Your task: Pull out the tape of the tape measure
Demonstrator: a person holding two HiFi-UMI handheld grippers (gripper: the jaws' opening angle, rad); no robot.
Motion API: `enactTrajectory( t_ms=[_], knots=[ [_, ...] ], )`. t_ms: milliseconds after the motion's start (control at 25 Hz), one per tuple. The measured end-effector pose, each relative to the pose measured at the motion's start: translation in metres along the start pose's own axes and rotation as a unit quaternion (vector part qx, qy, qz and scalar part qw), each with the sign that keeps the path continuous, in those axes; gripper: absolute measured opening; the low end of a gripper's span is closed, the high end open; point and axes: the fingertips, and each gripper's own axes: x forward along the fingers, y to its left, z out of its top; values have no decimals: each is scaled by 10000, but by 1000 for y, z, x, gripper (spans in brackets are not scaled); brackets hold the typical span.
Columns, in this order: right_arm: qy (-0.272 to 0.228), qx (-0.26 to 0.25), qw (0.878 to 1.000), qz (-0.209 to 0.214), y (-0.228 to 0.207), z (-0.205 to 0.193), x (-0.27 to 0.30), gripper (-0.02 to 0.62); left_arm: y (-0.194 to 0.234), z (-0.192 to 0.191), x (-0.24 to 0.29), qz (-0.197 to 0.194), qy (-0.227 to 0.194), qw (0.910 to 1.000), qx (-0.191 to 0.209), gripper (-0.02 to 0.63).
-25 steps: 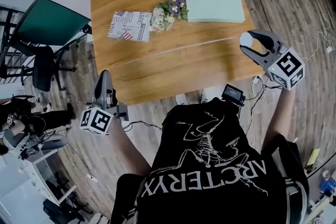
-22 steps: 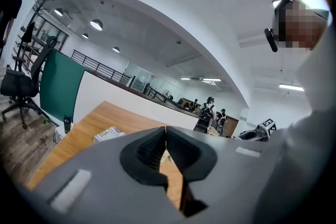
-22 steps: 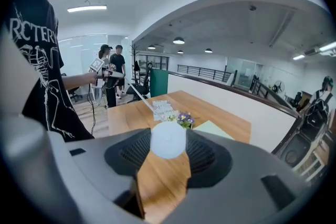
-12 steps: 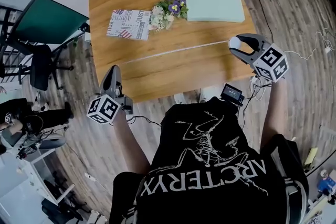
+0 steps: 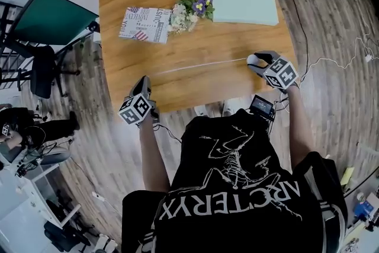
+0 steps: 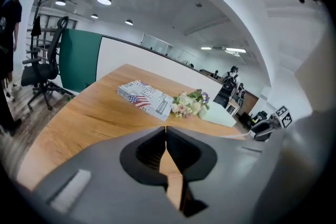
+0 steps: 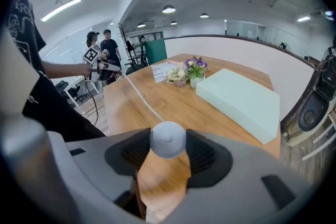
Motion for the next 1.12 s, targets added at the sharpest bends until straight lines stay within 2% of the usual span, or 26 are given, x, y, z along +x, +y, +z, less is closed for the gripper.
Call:
enactTrajectory(
  t_ms=[160,320,560,680,880,960,1000,1040,1120],
  knots=[
    [201,95,9997,-139,-9,-15,31,212,18,-23,25,394,281,9988,102,17],
    [566,-54,9980,-285,-11,-31,68,212,36,-46,42,671,468,9965,148,17],
    [1190,-906,9867,-635,-12,-54,106,212,55,-77,64,1076,827,9900,389,18],
    [1222,-640,9881,-680,-13,-59,112,213,60,-87,69,1197,916,9877,422,18],
    [1032,-32,9928,-609,-13,-64,113,209,61,-97,67,1228,795,9889,258,27],
    [1061,115,9923,-624,-13,-66,112,207,62,-96,66,1212,692,9901,143,64],
    [1076,175,9920,-642,-15,-66,112,210,64,-94,65,1219,622,9906,74,105],
    [1085,249,9916,-655,-16,-66,112,222,67,-91,63,1248,553,9906,6,118],
    [1087,428,9911,-644,-18,-67,109,291,74,-87,57,1326,452,9901,-96,118]
  ],
)
